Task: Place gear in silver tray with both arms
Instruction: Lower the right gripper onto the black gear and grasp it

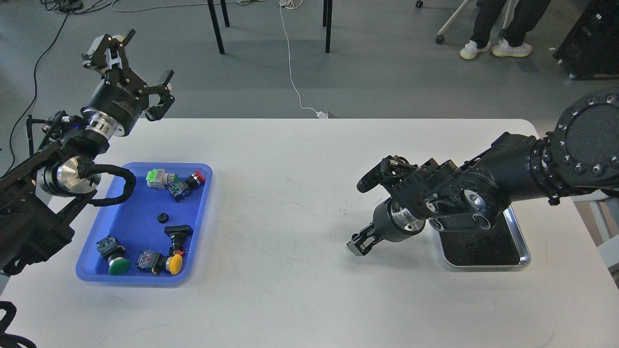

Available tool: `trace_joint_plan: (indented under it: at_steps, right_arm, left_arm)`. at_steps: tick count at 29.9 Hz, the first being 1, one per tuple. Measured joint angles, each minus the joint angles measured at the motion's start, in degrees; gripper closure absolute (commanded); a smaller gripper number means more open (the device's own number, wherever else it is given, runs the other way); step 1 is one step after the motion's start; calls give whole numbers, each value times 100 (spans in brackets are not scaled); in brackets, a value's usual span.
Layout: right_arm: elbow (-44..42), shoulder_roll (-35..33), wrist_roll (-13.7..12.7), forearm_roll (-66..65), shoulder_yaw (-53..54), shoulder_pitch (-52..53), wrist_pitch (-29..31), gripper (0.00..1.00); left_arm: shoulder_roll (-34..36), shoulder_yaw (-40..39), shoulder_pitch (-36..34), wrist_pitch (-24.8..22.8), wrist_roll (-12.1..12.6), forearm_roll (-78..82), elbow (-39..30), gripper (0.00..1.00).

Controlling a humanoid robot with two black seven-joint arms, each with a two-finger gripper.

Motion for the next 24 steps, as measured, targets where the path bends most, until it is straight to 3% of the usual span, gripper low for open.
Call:
trace_joint_plan:
  at_steps: [13,21,24]
  right_arm:
    - [-124,0,0,0,4,-125,-73,55]
    - [-156,-1,16,0,9,-159,-72,73]
    - [-156,-1,18,0,0,-148,-70,75]
  left_arm:
    - [-53,-3,1,2,0,0,-4,2]
    - [-34,-2,1,2,0,0,0,2]
    - [-29,-2,1,2,0,0,0,2]
